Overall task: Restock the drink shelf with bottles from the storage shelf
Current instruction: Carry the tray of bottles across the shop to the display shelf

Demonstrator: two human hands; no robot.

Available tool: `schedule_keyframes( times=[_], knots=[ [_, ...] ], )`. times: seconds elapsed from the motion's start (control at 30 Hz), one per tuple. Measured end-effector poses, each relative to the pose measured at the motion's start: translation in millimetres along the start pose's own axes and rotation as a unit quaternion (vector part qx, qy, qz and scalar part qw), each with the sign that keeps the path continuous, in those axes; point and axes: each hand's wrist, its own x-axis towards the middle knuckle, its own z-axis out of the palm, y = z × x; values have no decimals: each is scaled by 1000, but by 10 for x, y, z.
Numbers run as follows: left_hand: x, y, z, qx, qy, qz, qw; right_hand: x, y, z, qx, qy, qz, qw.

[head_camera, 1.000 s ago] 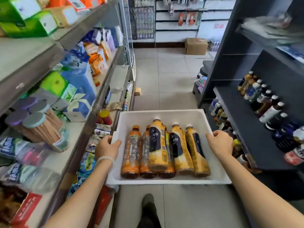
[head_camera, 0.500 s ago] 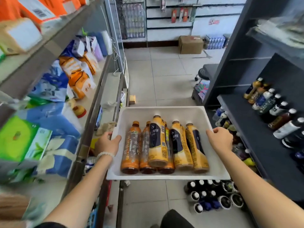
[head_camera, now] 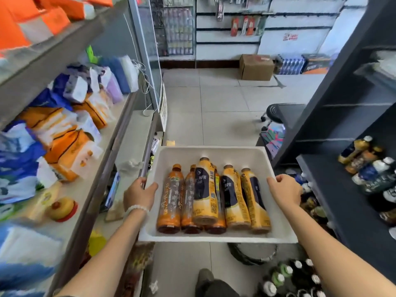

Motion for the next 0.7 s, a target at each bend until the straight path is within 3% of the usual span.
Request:
schedule_keyframes(
  times=[0.17,0.43,0.7],
  knots=[
    [617,388,199,-1,-7,-10,1000,661,-459,168,0,-3,-11,1000],
    [1676,879,513,14,-14,16,1000,1432,-987,628,12,6,48,999],
    [2959,1557,1041,26,-84,57,995,2214,-1409,1014,18,53,126,990]
  ],
)
